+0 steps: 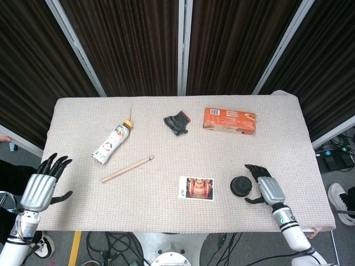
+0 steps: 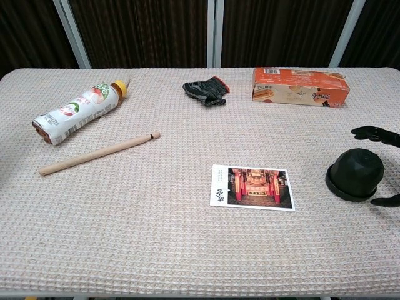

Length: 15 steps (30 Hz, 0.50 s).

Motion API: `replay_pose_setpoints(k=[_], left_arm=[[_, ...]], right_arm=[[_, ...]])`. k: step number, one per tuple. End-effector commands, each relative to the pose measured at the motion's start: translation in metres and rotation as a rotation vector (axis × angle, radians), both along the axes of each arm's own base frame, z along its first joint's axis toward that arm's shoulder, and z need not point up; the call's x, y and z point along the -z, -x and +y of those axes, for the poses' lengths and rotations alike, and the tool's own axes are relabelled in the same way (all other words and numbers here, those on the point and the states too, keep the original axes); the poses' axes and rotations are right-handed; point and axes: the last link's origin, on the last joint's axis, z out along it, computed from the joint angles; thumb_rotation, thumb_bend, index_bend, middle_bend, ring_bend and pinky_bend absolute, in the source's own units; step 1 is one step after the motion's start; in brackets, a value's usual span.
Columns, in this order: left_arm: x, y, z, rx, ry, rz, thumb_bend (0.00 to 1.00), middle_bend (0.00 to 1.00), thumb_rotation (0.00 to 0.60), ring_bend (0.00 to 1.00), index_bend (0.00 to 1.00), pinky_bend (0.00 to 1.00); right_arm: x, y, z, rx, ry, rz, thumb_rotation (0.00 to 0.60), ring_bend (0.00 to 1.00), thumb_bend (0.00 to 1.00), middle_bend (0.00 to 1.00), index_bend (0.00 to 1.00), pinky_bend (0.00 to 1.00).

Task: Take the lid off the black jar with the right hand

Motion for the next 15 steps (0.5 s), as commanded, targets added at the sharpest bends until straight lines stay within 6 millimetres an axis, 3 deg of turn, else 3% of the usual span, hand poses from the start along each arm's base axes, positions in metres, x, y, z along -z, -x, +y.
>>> replay_pose_setpoints(k=[1, 15], left_arm=[[-0.0014, 0.0002, -0.0005, 0.001, -0.005, -0.002, 0.13, 0.11, 0.600, 0.00, 0.14, 0.15], [-0.0018, 0.0023, -0.0003, -0.002, -0.006, -0.004, 0.13, 0.11, 0.600, 0.00, 0.14, 0.15]], right_arm=[[0.0019, -0.0020, -0.0007, -0.006, -0.005, -0.001, 0.600, 0.00, 0.00, 0.07, 0.00, 0.00], [0.0097, -0.0057, -0.0027, -0.009, -0.020, 0.011, 0.600, 0.00, 0.03, 0.14, 0.00, 0.00]])
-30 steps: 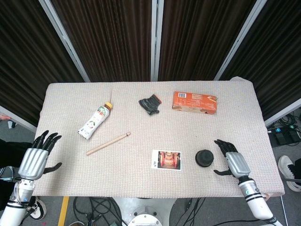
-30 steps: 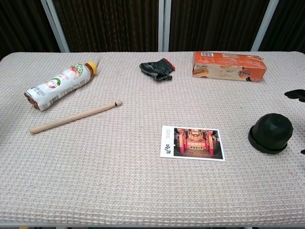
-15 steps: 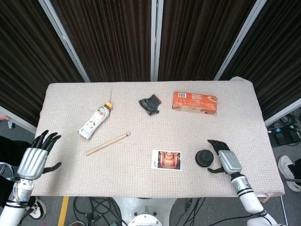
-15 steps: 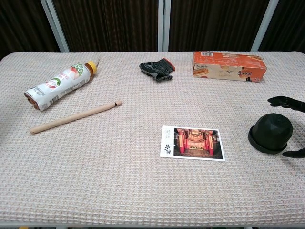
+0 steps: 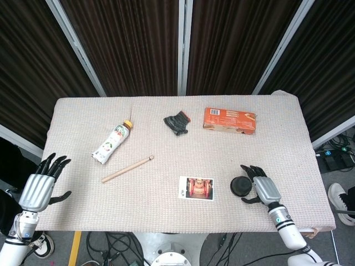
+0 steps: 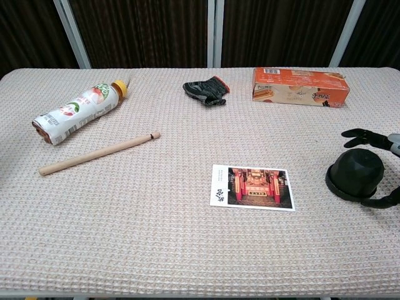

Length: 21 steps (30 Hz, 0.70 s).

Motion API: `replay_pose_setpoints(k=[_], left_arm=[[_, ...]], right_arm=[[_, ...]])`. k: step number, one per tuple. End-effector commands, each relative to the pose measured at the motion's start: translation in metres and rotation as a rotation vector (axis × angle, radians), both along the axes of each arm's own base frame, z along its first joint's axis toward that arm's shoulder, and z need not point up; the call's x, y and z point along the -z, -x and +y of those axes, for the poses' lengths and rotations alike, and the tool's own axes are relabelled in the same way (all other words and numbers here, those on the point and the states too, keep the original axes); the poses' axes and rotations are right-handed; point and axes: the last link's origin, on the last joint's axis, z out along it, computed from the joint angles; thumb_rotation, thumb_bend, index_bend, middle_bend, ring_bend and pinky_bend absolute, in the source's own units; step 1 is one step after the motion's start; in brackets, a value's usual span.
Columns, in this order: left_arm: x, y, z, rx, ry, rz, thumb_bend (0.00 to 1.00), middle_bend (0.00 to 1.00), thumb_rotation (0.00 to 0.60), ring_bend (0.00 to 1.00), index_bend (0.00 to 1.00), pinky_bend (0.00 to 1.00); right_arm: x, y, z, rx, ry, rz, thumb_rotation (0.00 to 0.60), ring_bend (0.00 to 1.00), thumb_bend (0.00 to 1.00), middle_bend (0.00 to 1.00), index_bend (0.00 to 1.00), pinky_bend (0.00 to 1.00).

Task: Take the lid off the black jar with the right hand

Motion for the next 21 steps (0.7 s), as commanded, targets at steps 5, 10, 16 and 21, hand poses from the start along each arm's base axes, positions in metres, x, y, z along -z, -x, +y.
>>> replay_pose_setpoints(k=[5, 10, 16, 21], left_arm=[[-0.0002, 0.0008, 0.0004, -0.001, 0.001, -0.002, 0.13, 0.11, 0.600, 0.00, 0.14, 0.15], [-0.0011, 0.0017, 0.0002, -0.002, -0.003, -0.007, 0.13, 0.11, 0.600, 0.00, 0.14, 0.15], [-0.0013, 0.0021, 0.0000, -0.001, -0.003, -0.009, 0.13, 0.11, 0.600, 0.00, 0.14, 0.15], [-0.0012, 0.0021, 0.0000, -0.001, -0.003, -0.009, 0.13, 0.11, 0.600, 0.00, 0.14, 0.15]], right_arm=[[0.0030, -0.0017, -0.0011, 0.000, -0.010, 0.003, 0.600, 0.00, 0.04, 0.15, 0.00, 0.00], [0.0056, -0.0035, -0.0015, -0.003, -0.014, 0.007, 0.600, 0.00, 0.07, 0.18, 0.00, 0.00], [0.0071, -0.0048, -0.0024, -0.003, -0.013, 0.003, 0.600, 0.00, 0.09, 0.22, 0.00, 0.00], [0.0078, -0.0048, -0.0024, -0.004, -0.011, 0.003, 0.600, 0.00, 0.09, 0.23, 0.00, 0.00]])
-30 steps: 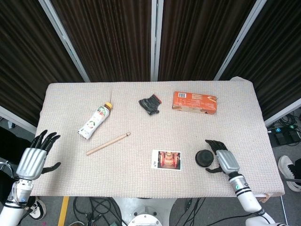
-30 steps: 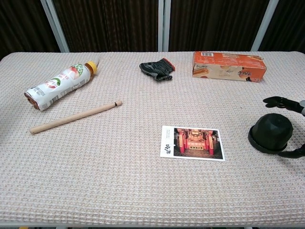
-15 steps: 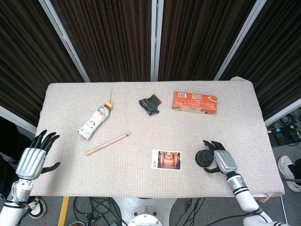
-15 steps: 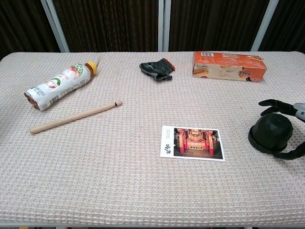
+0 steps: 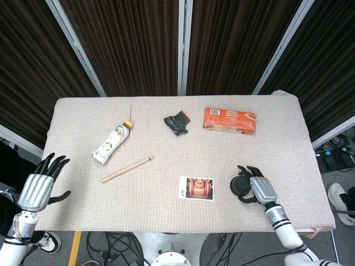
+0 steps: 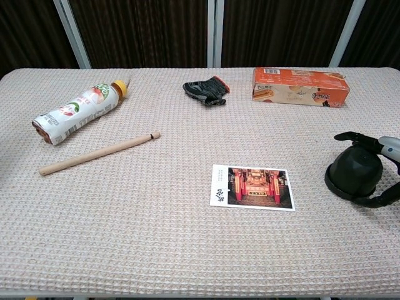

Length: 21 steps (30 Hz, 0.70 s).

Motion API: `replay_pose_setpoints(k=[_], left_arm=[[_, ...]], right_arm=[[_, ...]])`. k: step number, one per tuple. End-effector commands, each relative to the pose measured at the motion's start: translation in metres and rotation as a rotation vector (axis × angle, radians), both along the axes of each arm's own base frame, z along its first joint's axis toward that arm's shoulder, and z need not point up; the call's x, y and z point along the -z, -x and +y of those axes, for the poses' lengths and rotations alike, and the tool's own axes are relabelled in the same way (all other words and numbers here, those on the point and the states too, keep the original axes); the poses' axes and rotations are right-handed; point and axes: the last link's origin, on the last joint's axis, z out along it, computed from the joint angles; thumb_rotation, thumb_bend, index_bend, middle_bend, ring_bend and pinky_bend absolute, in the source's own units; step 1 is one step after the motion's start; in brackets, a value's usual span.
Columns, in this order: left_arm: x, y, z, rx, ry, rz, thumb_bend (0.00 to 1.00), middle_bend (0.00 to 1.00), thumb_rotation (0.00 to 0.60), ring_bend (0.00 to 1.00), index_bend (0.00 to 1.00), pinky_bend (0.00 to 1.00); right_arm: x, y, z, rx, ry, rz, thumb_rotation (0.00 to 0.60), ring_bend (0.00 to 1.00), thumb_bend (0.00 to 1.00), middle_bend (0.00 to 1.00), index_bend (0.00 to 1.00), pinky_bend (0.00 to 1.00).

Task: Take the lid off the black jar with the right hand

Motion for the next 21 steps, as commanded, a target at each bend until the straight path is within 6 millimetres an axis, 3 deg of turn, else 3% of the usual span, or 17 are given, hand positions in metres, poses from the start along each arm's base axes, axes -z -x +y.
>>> replay_pose_setpoints(k=[1, 15, 21], left_arm=[[0.0002, 0.0001, 0.0000, 0.000, 0.001, 0.001, 0.13, 0.11, 0.600, 0.00, 0.14, 0.15], [0.0001, 0.0001, -0.0005, -0.001, 0.002, 0.001, 0.13, 0.11, 0.600, 0.00, 0.14, 0.15], [0.0004, -0.0001, -0.0005, 0.000, 0.003, 0.000, 0.13, 0.11, 0.600, 0.00, 0.14, 0.15]], right_arm=[[0.0002, 0.0003, 0.0001, 0.001, 0.001, 0.001, 0.600, 0.00, 0.09, 0.23, 0.00, 0.00], [-0.0026, 0.0012, -0.0015, 0.007, 0.036, -0.023, 0.600, 0.00, 0.15, 0.34, 0.00, 0.00], [-0.0081, 0.0005, -0.0027, -0.002, 0.083, -0.046, 0.600, 0.00, 0.16, 0.39, 0.15, 0.00]])
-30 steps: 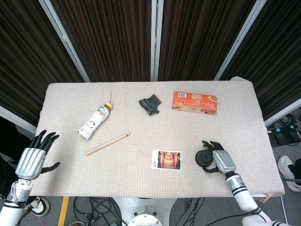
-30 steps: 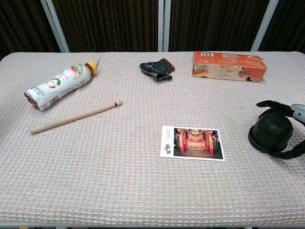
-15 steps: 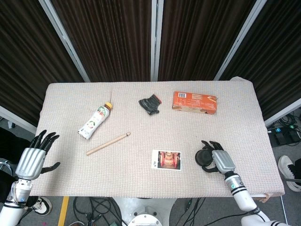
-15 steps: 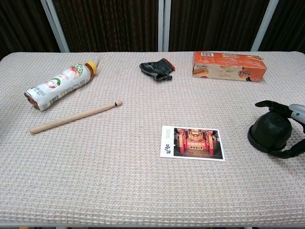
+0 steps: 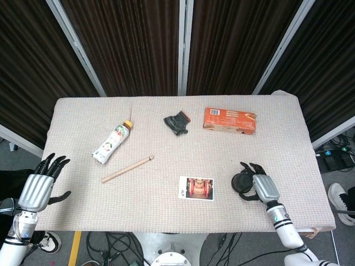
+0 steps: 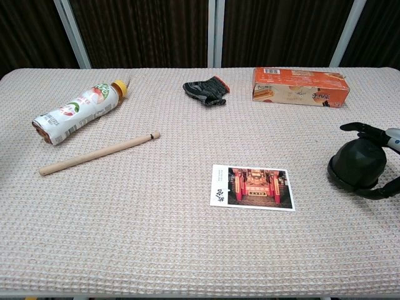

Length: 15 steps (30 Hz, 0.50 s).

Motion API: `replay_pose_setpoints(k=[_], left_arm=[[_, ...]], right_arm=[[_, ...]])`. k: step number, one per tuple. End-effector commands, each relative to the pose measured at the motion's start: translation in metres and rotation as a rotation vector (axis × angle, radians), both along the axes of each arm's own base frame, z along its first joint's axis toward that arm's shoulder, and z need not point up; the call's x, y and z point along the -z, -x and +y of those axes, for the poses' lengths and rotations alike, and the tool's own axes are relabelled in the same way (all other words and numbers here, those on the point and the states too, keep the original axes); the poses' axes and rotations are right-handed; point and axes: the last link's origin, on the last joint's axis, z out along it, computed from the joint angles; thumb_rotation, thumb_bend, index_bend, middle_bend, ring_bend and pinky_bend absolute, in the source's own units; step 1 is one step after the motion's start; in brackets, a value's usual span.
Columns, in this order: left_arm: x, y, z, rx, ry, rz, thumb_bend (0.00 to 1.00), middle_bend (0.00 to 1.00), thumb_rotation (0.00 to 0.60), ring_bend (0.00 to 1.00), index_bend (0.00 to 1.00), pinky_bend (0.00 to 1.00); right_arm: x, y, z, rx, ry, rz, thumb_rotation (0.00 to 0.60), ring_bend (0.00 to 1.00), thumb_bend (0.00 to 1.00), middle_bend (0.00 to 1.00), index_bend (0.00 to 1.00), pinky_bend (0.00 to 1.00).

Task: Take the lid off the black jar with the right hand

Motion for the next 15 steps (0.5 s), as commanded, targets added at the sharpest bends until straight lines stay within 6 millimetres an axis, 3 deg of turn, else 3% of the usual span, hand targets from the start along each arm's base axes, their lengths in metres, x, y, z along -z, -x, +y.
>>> replay_pose_setpoints(k=[1, 7, 15], left_arm=[[0.000, 0.000, 0.000, 0.000, 0.000, -0.001, 0.13, 0.11, 0.600, 0.00, 0.14, 0.15], [0.000, 0.000, 0.000, 0.000, 0.001, -0.003, 0.13, 0.11, 0.600, 0.00, 0.14, 0.15], [0.000, -0.001, 0.000, 0.005, 0.004, -0.004, 0.13, 0.11, 0.600, 0.00, 0.14, 0.15]], right_arm=[[-0.003, 0.000, -0.001, -0.002, 0.022, -0.009, 0.600, 0.00, 0.16, 0.40, 0.18, 0.00], [-0.008, 0.002, -0.001, 0.005, 0.062, -0.015, 0.600, 0.02, 0.19, 0.43, 0.35, 0.00], [-0.016, 0.004, -0.003, 0.008, 0.096, -0.019, 0.600, 0.03, 0.20, 0.45, 0.38, 0.00]])
